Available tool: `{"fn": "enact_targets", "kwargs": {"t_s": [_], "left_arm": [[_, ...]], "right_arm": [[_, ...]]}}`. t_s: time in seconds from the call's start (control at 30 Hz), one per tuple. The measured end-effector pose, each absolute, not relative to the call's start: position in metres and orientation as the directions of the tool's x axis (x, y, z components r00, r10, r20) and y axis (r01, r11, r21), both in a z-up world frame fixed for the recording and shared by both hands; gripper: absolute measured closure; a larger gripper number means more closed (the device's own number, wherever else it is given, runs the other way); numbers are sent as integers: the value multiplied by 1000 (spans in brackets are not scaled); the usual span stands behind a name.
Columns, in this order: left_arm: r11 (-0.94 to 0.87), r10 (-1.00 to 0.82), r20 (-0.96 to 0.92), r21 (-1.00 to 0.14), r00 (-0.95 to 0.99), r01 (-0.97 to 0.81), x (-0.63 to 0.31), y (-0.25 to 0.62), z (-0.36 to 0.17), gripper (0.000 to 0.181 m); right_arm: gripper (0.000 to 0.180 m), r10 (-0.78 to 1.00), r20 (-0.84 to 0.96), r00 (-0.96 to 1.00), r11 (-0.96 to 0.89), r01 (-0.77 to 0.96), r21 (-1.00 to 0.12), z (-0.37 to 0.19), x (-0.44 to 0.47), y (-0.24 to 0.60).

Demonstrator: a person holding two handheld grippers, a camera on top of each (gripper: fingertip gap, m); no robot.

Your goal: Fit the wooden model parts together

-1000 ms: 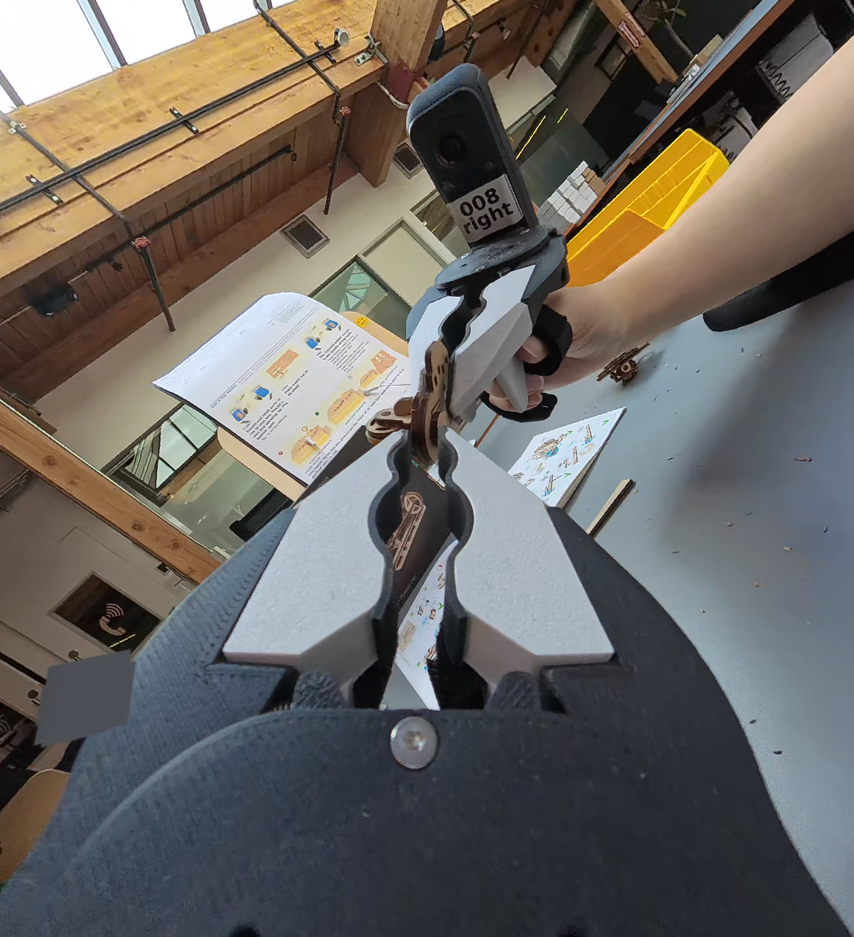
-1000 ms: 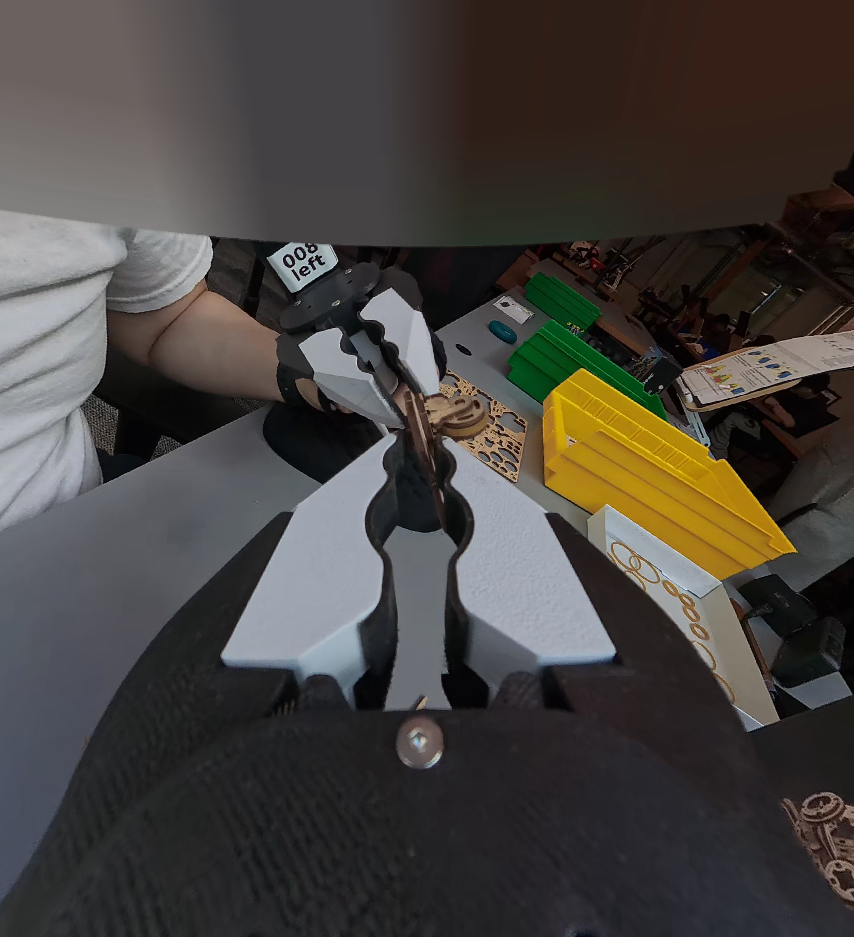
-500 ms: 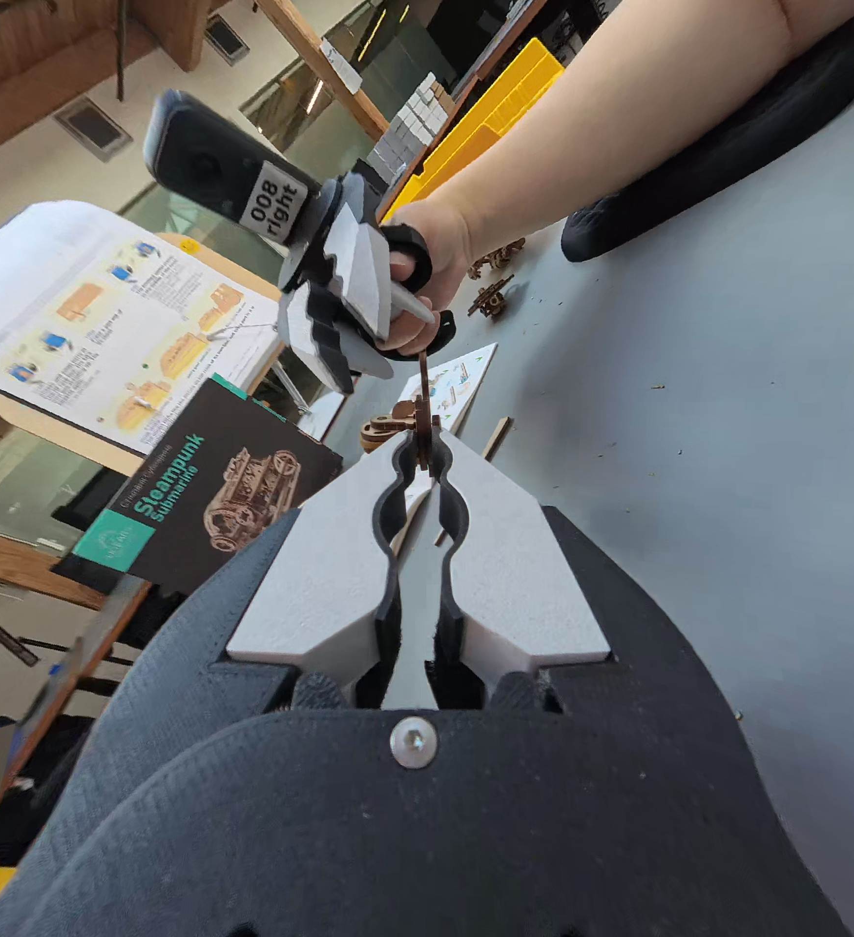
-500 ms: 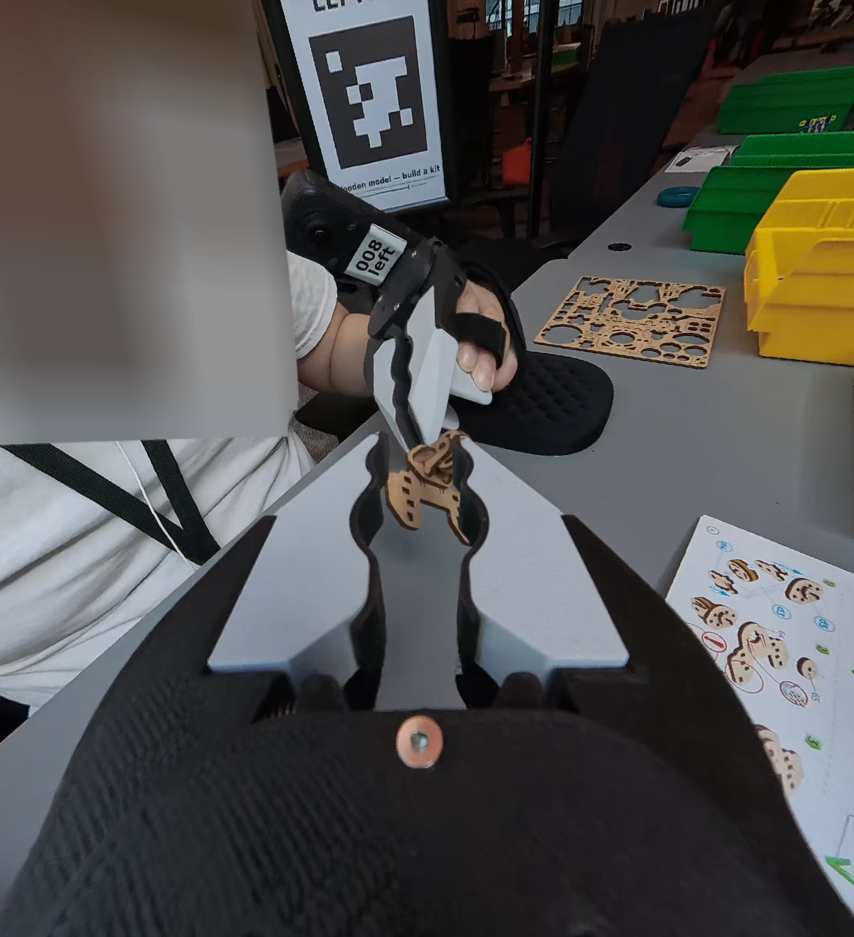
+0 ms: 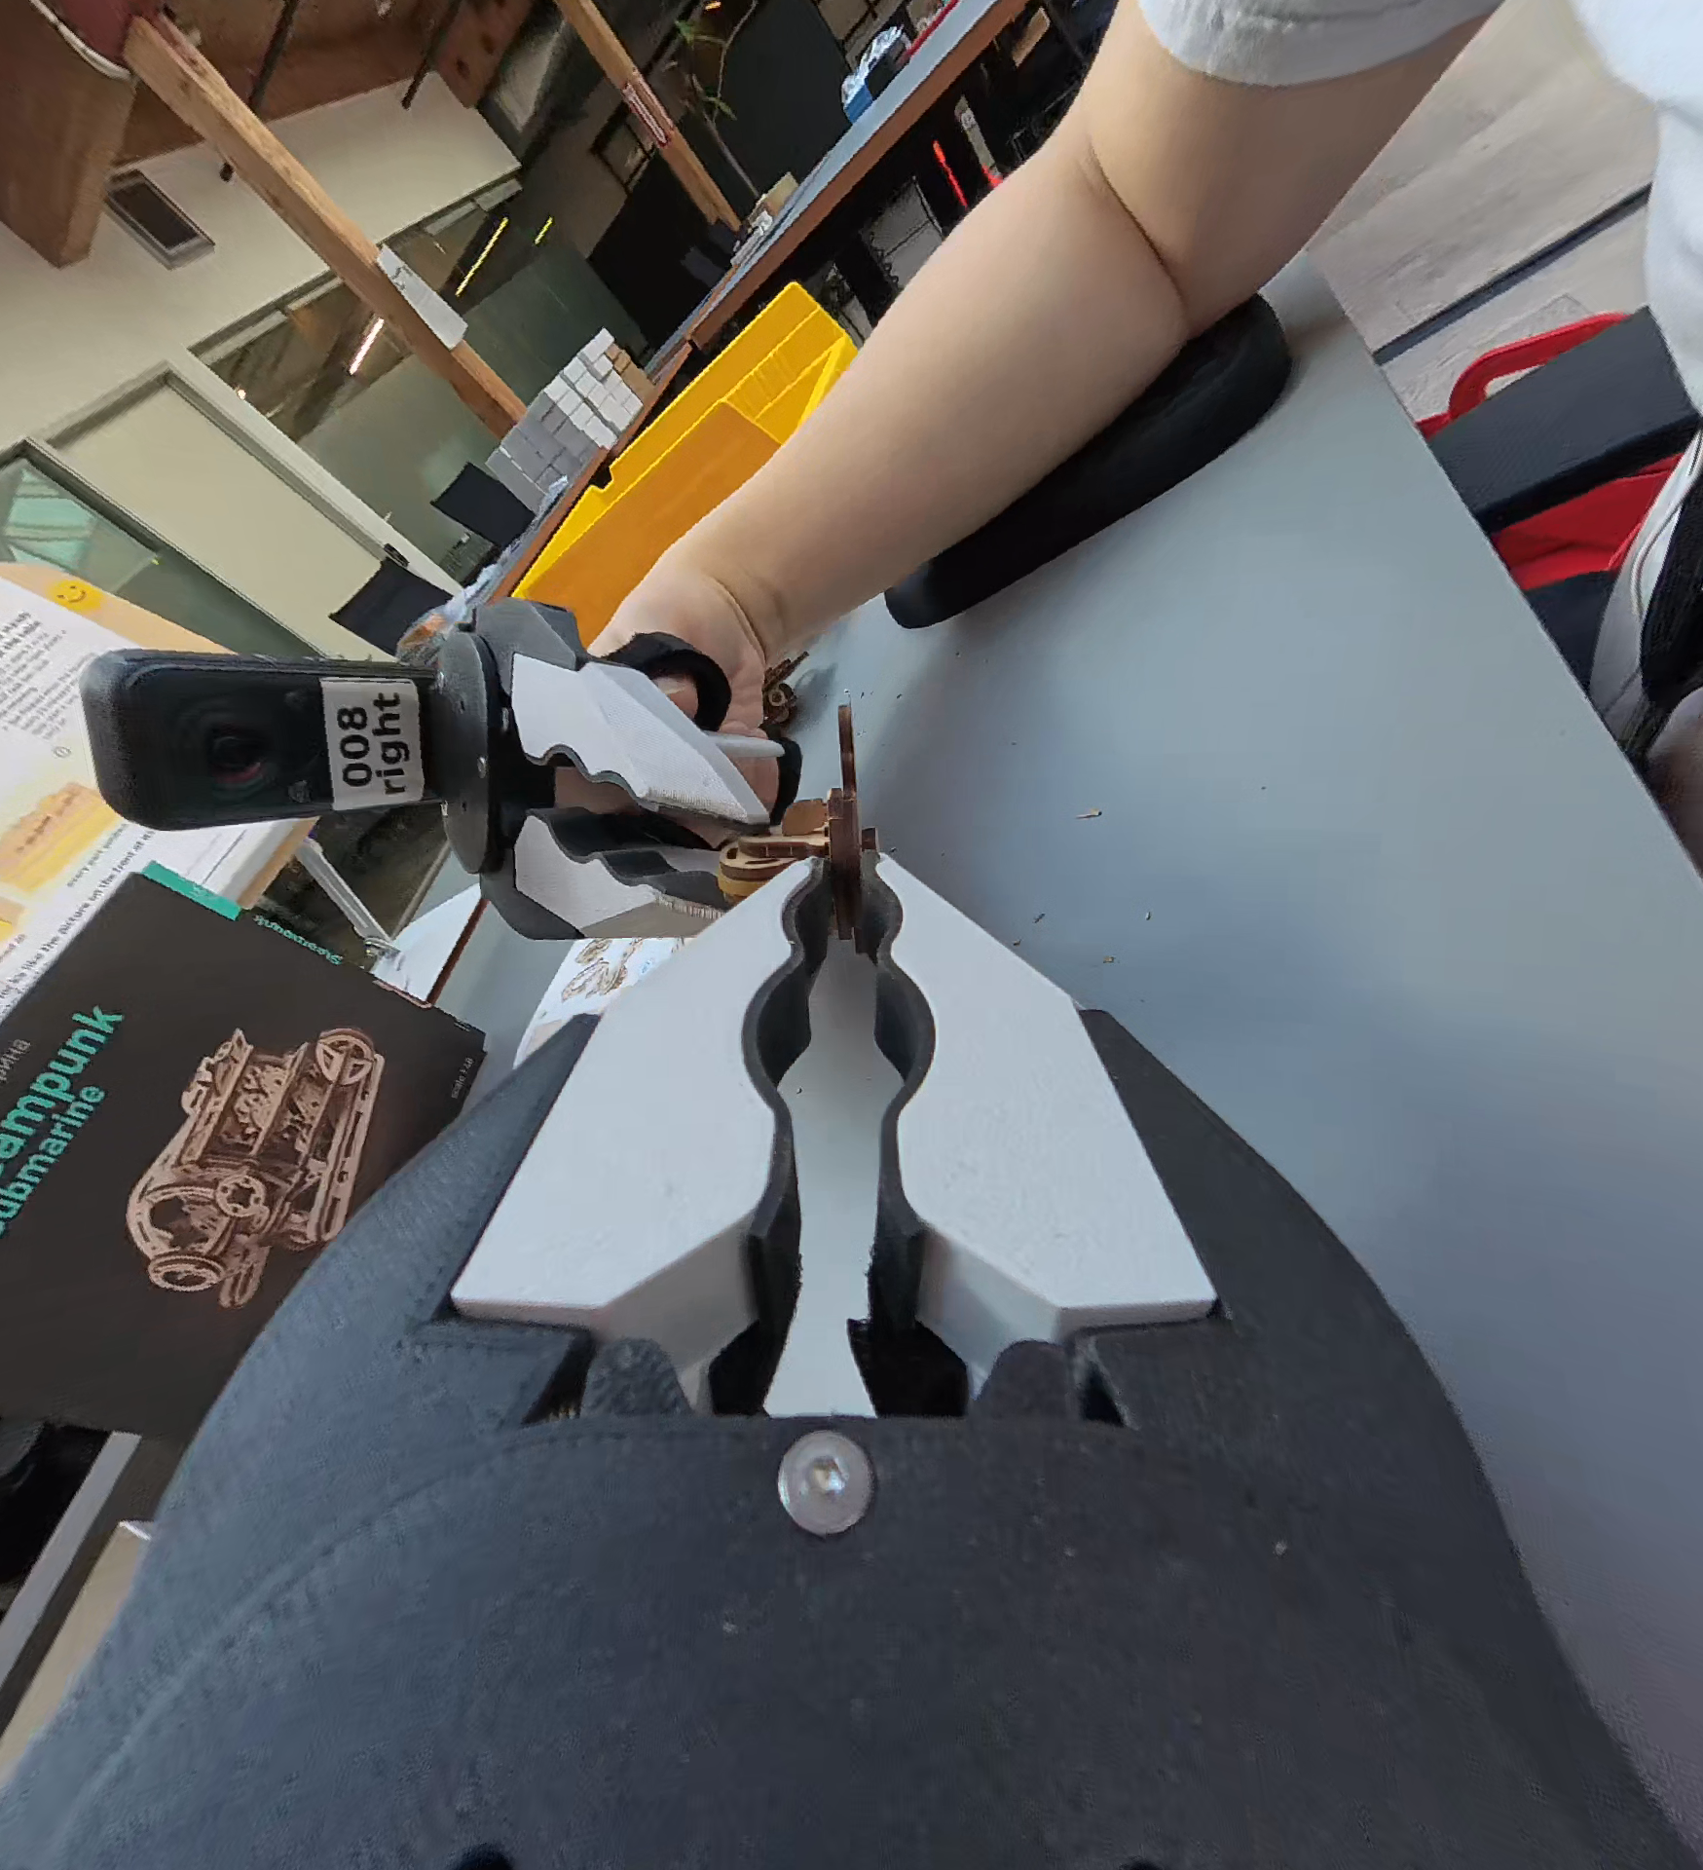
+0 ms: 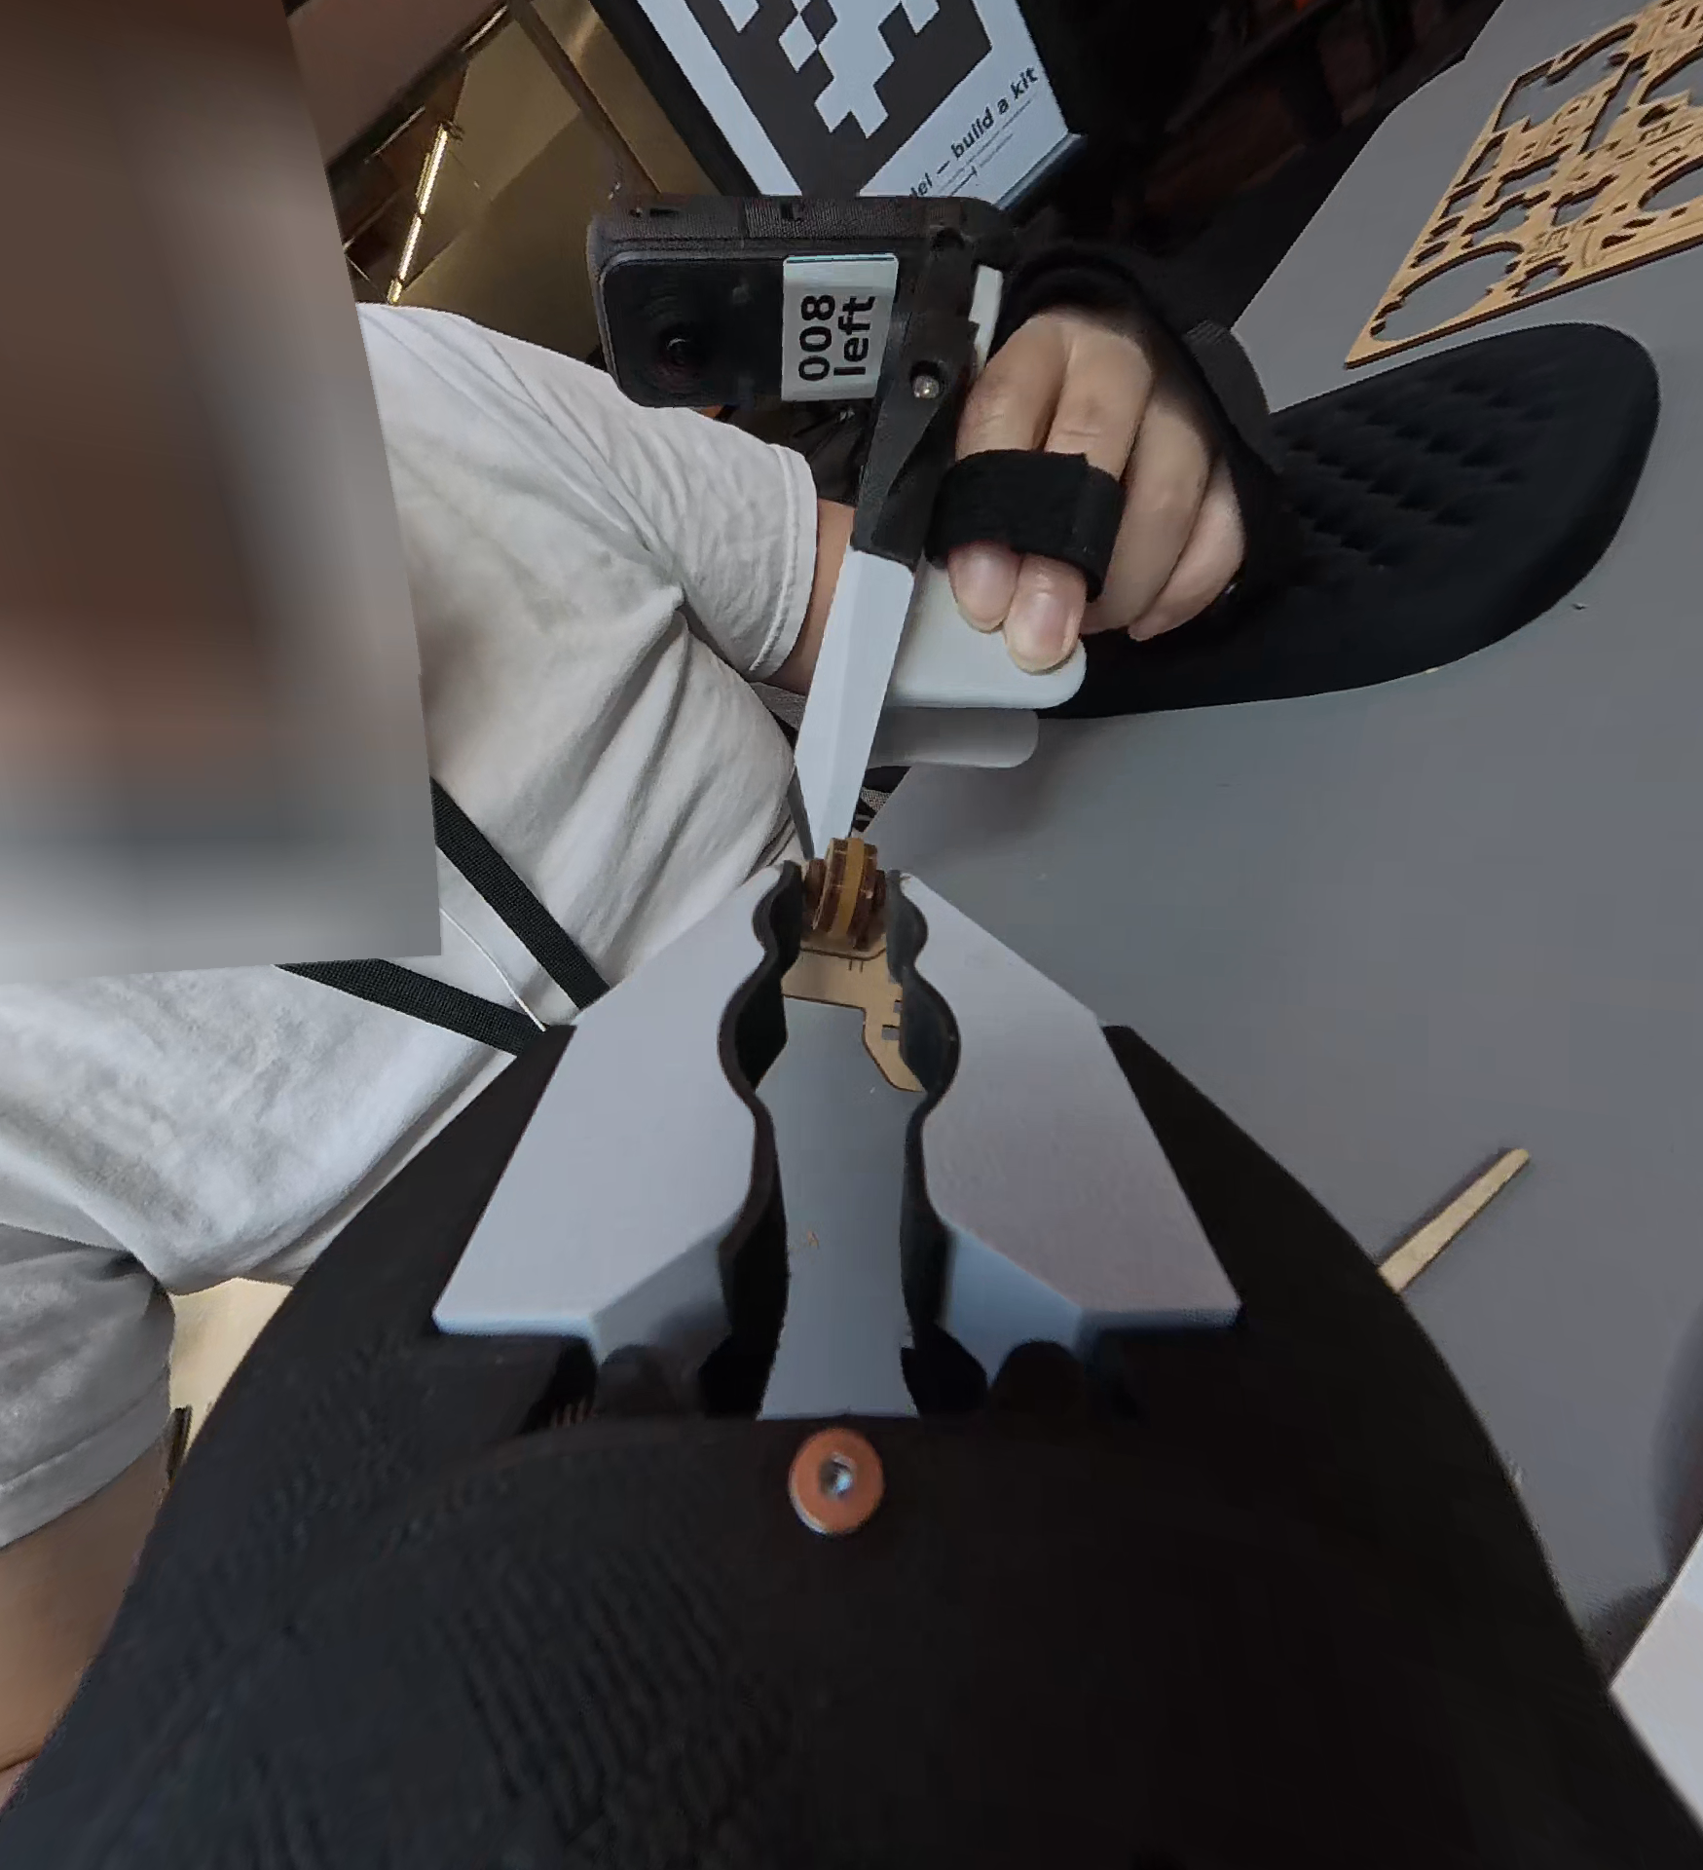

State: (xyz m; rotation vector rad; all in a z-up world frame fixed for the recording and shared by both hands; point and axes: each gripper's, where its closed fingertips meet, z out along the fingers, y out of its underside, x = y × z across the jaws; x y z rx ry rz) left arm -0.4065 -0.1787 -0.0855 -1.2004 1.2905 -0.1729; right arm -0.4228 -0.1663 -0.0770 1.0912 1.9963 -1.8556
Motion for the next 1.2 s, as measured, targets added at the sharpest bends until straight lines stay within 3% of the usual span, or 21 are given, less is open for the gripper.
{"fn": "enact_targets", "kwargs": {"t_s": [0.3,0.43,0.63,0.87,1.2], "left_arm": [[427,-666,-686,-672,292,-605,-405,-172,-106,177],[335,-657,-635,-728,406,-598,-418,-160,-99,174],[231,-649,-557,-793,518,-563,-434,-149,-95,174],[219,-616,-570,-787,544,-577,-440,-146,-94,175],[214,-602,-574,-786,555,-581,-442,-147,-93,176]], "right_arm": [[167,461,-539,-705,90,641,-762,-99,-417,-164],[167,516,-504,-693,48,611,-790,-97,-424,-150],[166,656,-299,-693,271,586,-764,-123,-427,-143],[166,695,-55,-717,538,569,-621,-144,-422,-138],[165,702,11,-712,626,610,-486,-142,-417,-129]]}}
